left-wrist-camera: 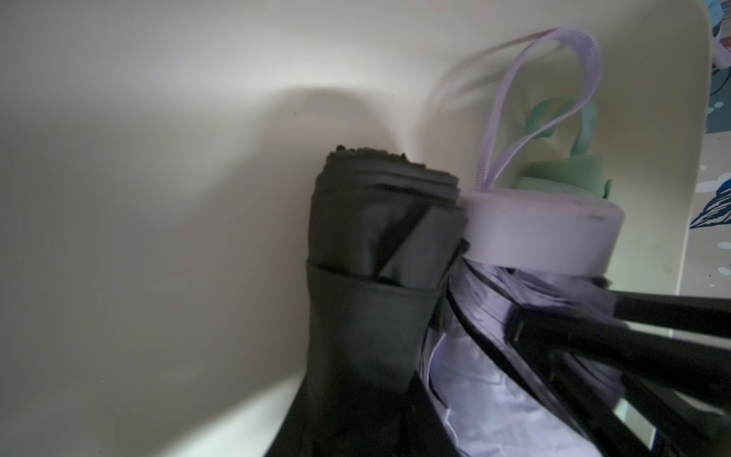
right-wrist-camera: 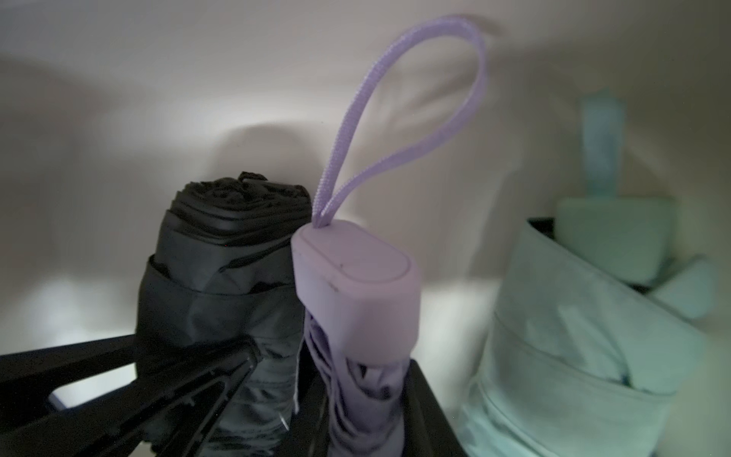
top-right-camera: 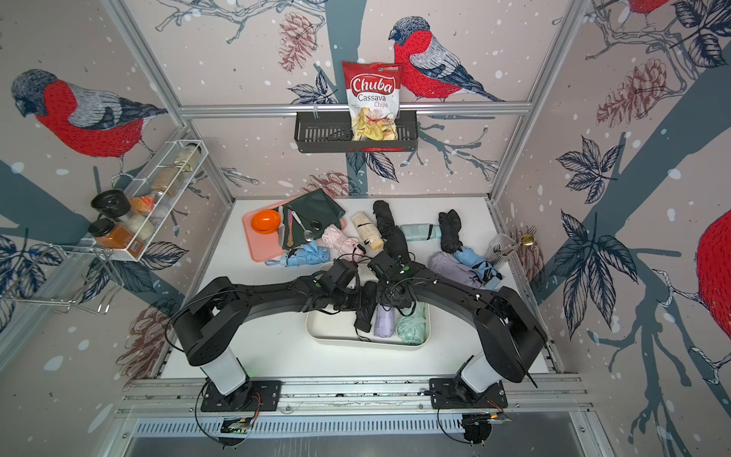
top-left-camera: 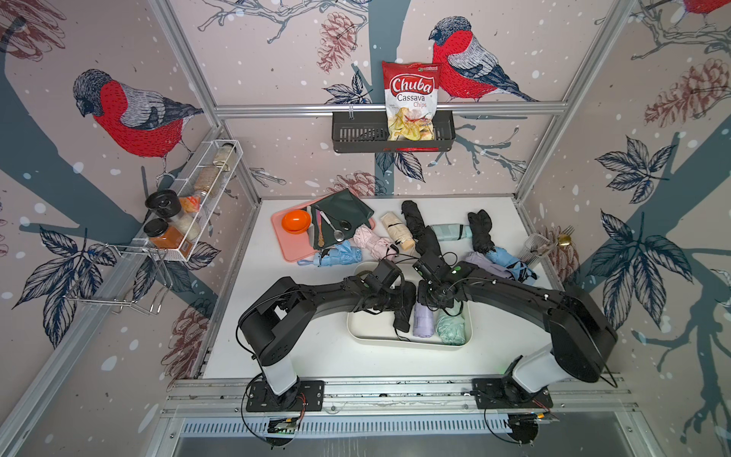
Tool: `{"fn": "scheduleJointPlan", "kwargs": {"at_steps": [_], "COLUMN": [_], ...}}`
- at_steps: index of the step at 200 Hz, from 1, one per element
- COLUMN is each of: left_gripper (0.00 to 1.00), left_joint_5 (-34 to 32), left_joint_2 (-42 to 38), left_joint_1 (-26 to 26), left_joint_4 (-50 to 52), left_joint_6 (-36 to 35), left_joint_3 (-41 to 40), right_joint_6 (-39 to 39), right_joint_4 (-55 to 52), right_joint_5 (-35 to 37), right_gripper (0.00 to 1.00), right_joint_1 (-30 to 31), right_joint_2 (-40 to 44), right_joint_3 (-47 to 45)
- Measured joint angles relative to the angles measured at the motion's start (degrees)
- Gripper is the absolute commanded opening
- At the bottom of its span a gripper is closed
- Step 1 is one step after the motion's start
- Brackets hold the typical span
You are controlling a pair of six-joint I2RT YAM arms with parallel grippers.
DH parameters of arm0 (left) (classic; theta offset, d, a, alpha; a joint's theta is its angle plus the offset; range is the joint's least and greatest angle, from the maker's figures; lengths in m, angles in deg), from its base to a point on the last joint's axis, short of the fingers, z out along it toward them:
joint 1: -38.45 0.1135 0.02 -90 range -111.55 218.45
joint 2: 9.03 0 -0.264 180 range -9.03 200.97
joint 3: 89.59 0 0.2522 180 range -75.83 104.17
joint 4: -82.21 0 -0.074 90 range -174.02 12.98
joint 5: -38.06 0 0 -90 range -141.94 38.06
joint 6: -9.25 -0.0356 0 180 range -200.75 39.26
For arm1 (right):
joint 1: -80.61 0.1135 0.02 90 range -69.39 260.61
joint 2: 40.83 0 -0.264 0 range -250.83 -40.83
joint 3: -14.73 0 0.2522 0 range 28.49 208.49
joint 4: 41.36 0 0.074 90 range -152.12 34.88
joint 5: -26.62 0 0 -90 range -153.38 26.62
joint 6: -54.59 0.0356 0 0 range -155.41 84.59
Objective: Put the umbrella into the storage box
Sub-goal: Adjust the umbrella in the storage box, then place the umbrella in the storage box, then adjust the storage box at the center of the board.
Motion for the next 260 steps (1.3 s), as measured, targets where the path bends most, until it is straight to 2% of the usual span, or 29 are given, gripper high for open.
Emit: {"fn": "scheduleJointPlan", "kwargs": {"at_steps": [28, 49, 99, 113, 129, 168, 215, 260], "left_gripper": [0.0, 0.0, 0.21, 0.22, 0.29, 0.48, 0.49, 0.53], "left_joint_5": [0.6, 1.4, 3.1, 3.3, 3.5, 4.4, 5.2, 7.6], "left_joint_2": [0.8, 1.1, 1.6, 1.6, 1.7, 1.7, 1.5, 1.1], "left_joint_1": [-0.7, -1.3, -1.9, -1.9, -1.9, -1.9, -1.9, -1.9], "left_joint_4": [-0.1, -0.4, -1.7, -1.8, -1.8, -1.3, -0.2, 0.6], "left_joint_6": [-0.3, -0.4, -0.4, -0.4, -0.5, -0.9, -2.0, -3.5], "left_joint_3": [0.7, 1.0, 0.7, 0.6, 0.6, 0.7, 1.4, 2.1], "right_joint_6": [1.8, 2.4, 2.3, 2.3, 2.1, 1.8, 1.0, 1.0], "right_joint_4": [-1.6, -2.5, -1.6, -0.8, -0.2, -0.4, -1.0, -4.6], "right_joint_5": [1.7, 2.6, 3.3, 3.3, 3.3, 3.5, 5.1, 6.6], "right_gripper": [0.19, 0.27, 0.38, 0.43, 0.48, 0.53, 0.52, 0.52], "right_joint_1": [-0.7, -1.6, -3.0, -3.0, -3.0, -3.1, -5.7, -12.4], "right_joint_2": [2.0, 2.9, 2.9, 2.4, 2.1, 4.5, 12.4, 22.7], "right_joint_3": [-1.8, -2.6, -4.8, -4.8, -4.8, -3.9, -3.8, -10.3]}}
